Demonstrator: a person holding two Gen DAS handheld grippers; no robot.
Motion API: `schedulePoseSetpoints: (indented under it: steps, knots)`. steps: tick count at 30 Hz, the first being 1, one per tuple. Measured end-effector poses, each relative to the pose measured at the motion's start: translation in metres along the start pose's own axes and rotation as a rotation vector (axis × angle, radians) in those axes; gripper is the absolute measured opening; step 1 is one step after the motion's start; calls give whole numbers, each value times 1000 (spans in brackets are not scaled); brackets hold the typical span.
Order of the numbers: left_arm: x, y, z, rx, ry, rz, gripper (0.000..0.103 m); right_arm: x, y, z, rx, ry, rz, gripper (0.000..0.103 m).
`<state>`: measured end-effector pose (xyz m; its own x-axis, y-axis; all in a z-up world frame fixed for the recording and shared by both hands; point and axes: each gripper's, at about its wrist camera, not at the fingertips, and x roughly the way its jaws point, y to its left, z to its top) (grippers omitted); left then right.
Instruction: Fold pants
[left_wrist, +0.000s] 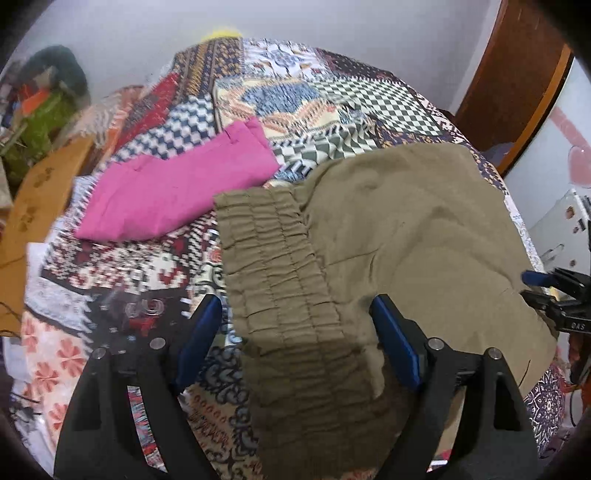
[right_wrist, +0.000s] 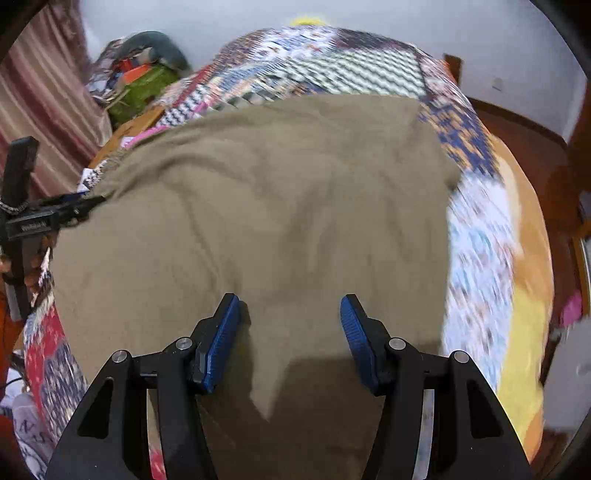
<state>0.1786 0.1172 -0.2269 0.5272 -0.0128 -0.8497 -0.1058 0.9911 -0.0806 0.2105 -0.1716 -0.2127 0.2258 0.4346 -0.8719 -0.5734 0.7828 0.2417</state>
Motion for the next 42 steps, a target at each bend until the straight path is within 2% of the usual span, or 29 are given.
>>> schedulePoseSetpoints:
  steps: [6, 11, 16, 21, 27, 34, 42]
  knots:
    - [-42, 2, -1, -31, -72, 18, 83, -18, -4, -4, 18, -6, -53, 53]
    - [-71, 6, -10, -80, -125, 27, 83, -43, 12, 9, 6, -104, -38, 53]
    - [-80, 10, -23, -159, -125, -25, 84, -60, 39, 26, -33, -198, -5, 53]
    - [-76, 8, -41, -214, -101, -74, 83, -60, 65, 34, -69, -241, 29, 55]
    - [-63, 6, -63, -276, -37, -149, 83, -35, 87, 32, -104, -196, 43, 55]
    - [-42, 7, -76, -394, 19, -299, 83, -7, 87, 20, -95, -109, 49, 55]
    - [-28, 10, -72, -473, 22, -403, 87, 0, 82, 10, -77, -83, 74, 55]
